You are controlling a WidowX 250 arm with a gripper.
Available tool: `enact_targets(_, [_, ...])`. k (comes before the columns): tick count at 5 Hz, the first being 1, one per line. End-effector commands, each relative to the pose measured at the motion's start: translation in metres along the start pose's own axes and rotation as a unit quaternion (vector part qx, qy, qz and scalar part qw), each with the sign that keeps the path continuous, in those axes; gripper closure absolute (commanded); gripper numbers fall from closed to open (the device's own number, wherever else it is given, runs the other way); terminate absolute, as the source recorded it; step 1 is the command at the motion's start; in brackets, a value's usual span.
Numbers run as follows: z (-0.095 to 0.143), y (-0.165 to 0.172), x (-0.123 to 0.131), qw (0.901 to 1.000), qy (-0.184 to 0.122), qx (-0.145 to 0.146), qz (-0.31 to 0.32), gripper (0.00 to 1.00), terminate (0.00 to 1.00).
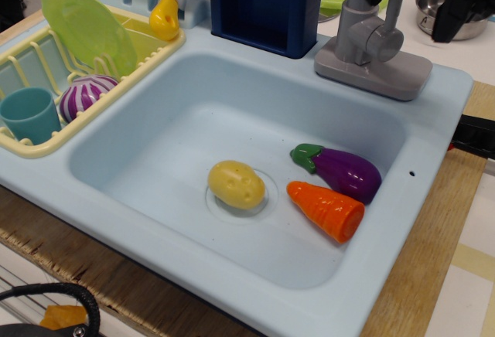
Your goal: Turn lever vertical to-front
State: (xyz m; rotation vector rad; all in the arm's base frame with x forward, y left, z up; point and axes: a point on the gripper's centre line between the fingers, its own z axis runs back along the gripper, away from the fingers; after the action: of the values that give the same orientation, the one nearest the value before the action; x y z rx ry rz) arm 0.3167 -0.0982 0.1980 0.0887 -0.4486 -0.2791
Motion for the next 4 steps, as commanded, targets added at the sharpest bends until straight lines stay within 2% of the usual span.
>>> enact_targets(1, [0.007,0.005,0.015,0.9999,-0.014,0.001,-0.007,0.0,0.0])
enact_targets(2, [0.003,0.004,0.011,0.9999,0.002,0.01,-0.012,1.0,0.0])
enact_targets(4, [-0.007,0.006,-0.003,0.9997,0.024,0.01,-0.005,1.0,0.0])
